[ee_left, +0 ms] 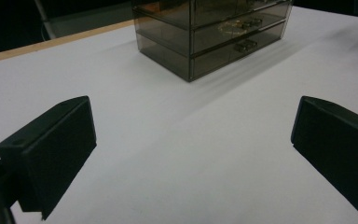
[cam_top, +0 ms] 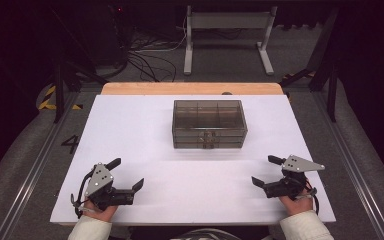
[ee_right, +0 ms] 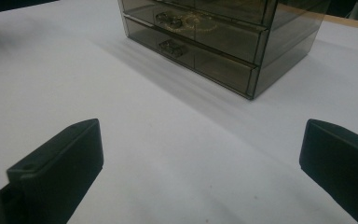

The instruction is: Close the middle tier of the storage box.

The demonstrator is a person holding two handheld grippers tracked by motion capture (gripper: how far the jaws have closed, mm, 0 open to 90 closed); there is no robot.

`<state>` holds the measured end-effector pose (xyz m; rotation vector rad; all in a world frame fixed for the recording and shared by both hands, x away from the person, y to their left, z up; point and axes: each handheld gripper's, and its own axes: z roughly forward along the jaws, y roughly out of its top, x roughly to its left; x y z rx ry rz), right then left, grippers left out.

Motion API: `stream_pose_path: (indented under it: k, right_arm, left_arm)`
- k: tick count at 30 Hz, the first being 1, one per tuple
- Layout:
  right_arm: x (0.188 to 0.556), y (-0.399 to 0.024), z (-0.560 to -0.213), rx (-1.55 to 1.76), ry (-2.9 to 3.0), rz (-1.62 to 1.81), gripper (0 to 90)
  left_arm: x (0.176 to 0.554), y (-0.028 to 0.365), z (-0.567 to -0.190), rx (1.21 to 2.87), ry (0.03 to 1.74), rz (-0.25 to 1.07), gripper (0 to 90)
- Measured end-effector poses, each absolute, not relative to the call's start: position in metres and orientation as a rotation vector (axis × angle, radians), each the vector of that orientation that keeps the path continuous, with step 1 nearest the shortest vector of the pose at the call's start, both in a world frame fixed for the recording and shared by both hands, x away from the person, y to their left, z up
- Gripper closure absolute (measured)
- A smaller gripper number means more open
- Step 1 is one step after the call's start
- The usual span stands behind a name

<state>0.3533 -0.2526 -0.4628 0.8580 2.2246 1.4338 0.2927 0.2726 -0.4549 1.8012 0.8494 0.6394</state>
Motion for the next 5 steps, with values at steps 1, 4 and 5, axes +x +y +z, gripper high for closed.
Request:
stream_pose_path:
  k: [1,4,5]
  right_arm:
    - [0.3531,-0.2528,-0.4624,0.858,2.223,1.43,0.1]
    - [0.3524,-0.2534,-0.4618,0.855,2.216,1.431,0.1]
    - [0.3524,-0.2534,-0.4618,0.855,2.216,1.43,0.1]
  left_arm:
    - [0.2928,0.271,-0.4556,1.798,0.859,0.636,0.8]
    - [0.2937,0.2694,-0.4566,1.813,0.861,0.65,0.5]
    - [0.2941,0.2695,-0.4569,1.822,0.857,0.655,0.5]
